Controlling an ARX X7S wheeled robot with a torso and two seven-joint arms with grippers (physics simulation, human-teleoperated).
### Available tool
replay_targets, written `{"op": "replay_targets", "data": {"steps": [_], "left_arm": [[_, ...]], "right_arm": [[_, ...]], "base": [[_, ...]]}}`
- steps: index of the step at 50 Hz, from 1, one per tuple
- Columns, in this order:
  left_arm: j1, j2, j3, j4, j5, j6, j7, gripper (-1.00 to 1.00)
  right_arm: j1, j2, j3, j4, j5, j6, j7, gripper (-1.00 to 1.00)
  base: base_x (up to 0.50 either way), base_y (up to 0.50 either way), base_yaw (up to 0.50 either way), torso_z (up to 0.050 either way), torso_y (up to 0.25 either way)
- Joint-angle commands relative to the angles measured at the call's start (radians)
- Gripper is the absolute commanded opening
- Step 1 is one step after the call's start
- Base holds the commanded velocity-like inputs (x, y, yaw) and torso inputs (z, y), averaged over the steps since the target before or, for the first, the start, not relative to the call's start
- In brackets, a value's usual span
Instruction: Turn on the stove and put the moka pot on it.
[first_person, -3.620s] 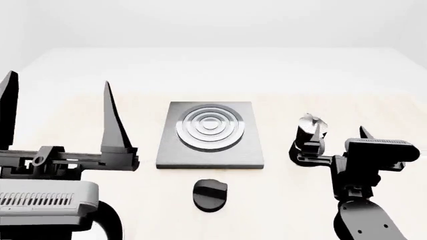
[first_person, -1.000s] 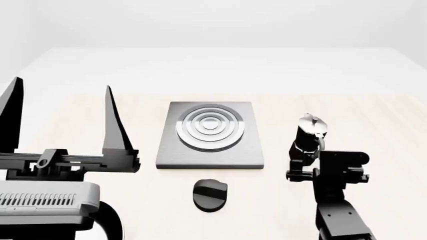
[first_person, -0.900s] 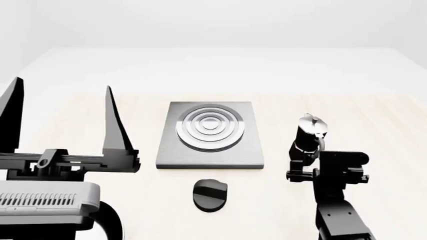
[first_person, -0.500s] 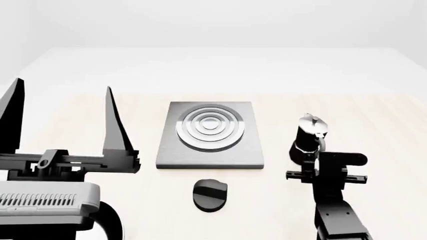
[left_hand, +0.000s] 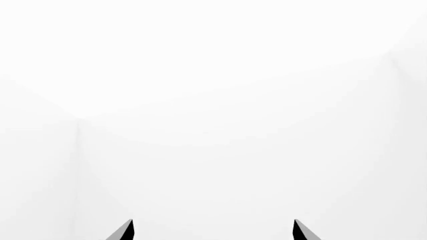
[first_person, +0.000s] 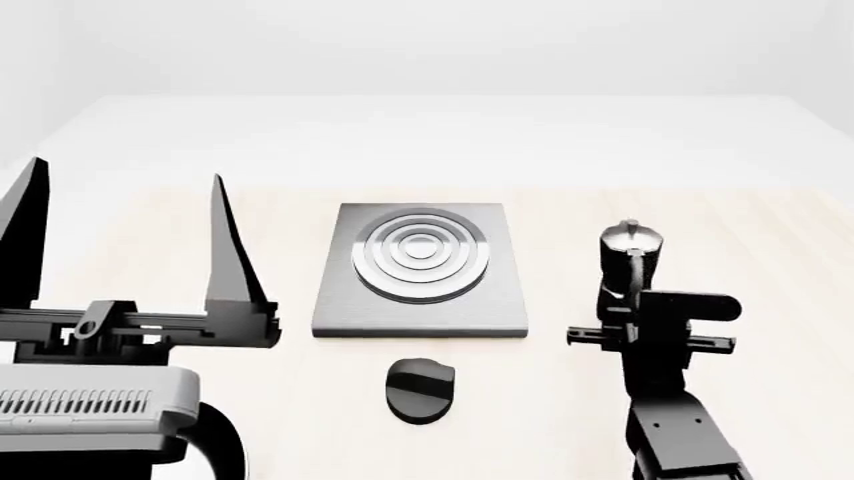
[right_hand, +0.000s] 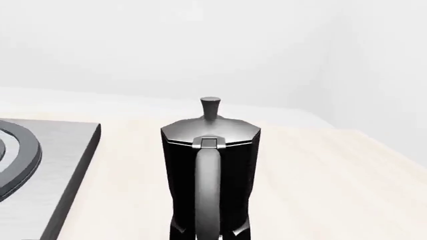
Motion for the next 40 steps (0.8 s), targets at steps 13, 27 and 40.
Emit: {"op": "replay_targets", "data": {"steps": [13, 27, 40], "left_arm": [[0.000, -0.004, -0.005, -0.004, -0.007, 0.007, -0.003, 1.00], [-0.001, -0.007, -0.005, -0.007, -0.009, 0.006, -0.004, 1.00], [0.010, -0.006, -0.005, -0.019, -0.010, 0.023, -0.008, 1.00]], "right_arm": [[0.178, -0.029, -0.041, -0.049, -0.076, 0.011, 0.000, -1.00], [0.472, -0.165, -0.084, 0.503, -0.143, -0.288, -0.042, -1.00], [0.599, -0.222, -0.045, 0.674, -0.227, -0.342, -0.005, -1.00]], "base": [[0.00, 0.00, 0.00, 0.000, 0.001], [0.00, 0.00, 0.00, 0.000, 0.001], [0.00, 0.00, 0.00, 0.000, 0.001]]}}
